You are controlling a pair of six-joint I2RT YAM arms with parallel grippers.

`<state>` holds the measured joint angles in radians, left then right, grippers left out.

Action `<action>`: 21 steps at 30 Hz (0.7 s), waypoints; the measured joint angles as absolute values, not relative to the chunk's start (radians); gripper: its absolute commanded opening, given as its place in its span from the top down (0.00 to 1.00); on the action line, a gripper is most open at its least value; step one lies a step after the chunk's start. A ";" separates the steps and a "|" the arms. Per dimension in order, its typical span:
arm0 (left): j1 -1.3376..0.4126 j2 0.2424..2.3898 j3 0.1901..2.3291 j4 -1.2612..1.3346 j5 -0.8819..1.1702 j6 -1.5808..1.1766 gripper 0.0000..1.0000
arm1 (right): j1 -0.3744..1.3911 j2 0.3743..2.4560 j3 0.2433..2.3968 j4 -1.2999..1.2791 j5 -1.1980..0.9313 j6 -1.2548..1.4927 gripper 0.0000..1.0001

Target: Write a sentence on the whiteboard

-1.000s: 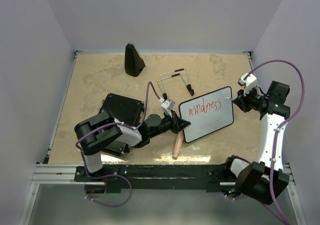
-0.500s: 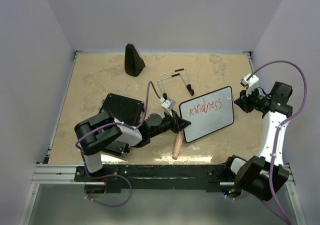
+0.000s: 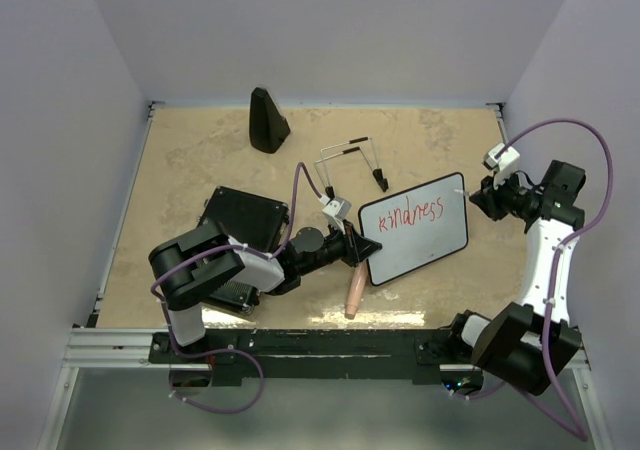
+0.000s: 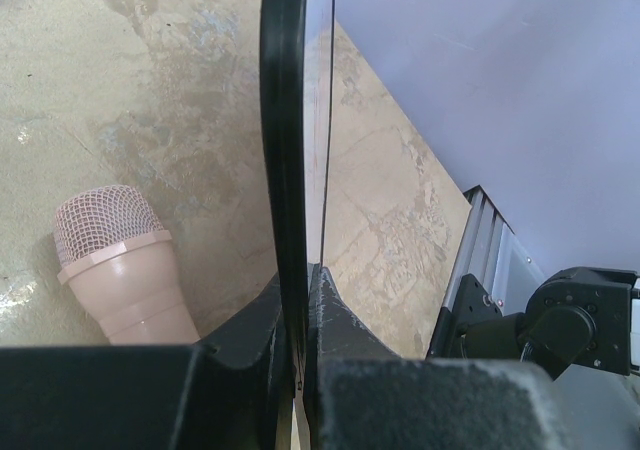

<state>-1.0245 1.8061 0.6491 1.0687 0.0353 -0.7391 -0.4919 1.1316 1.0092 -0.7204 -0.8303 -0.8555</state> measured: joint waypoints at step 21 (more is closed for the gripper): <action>-1.024 1.806 0.649 1.068 0.036 -0.749 1.00 | -0.496 1.179 0.942 -0.616 -0.825 -0.827 1.00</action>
